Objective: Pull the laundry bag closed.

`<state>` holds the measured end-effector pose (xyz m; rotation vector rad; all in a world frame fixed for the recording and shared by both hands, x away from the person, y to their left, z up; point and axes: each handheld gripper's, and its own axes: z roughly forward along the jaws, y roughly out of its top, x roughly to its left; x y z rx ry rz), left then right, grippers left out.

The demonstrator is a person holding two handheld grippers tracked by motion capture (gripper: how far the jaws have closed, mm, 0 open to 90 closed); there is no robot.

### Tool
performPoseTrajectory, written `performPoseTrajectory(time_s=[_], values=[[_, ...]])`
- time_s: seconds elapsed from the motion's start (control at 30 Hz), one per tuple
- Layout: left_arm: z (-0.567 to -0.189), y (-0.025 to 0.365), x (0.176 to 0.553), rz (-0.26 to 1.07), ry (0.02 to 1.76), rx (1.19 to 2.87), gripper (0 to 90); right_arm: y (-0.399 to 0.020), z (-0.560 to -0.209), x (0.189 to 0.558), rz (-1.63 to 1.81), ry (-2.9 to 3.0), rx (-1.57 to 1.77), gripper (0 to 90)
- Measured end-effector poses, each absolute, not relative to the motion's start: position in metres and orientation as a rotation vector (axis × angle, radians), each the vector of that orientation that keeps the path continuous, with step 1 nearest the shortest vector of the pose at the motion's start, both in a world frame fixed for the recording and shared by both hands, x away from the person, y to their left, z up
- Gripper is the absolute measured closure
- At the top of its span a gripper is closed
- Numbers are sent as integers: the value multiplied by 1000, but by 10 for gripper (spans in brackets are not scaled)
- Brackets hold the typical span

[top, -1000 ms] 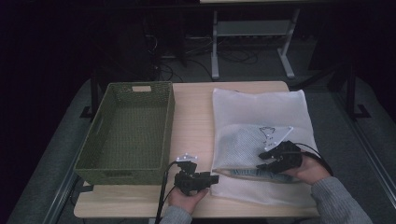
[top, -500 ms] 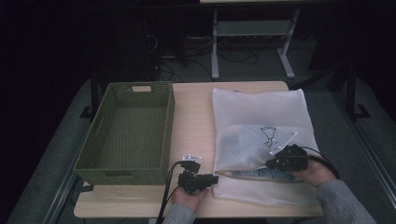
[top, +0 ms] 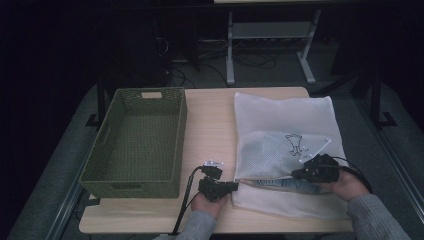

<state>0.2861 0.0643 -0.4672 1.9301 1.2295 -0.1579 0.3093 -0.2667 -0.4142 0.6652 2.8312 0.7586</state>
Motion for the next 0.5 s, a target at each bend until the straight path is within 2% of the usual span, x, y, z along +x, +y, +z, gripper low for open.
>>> performPoseTrajectory(time_s=[0.1,0.23,0.3,0.4,0.5], values=[[-469,66,286,-186,1228,1917,813,-267,-413,310,756,2834,664,874],[-474,69,284,-282,1234,1885,651,-266,-412,311,758,2834,659,873],[-475,69,283,-307,1226,1876,623,-266,-412,312,758,2834,661,872],[-476,68,285,-322,1237,1869,632,-264,-412,312,760,2835,660,869],[-478,65,287,-330,1251,1874,728,-263,-410,312,773,2834,656,858]])
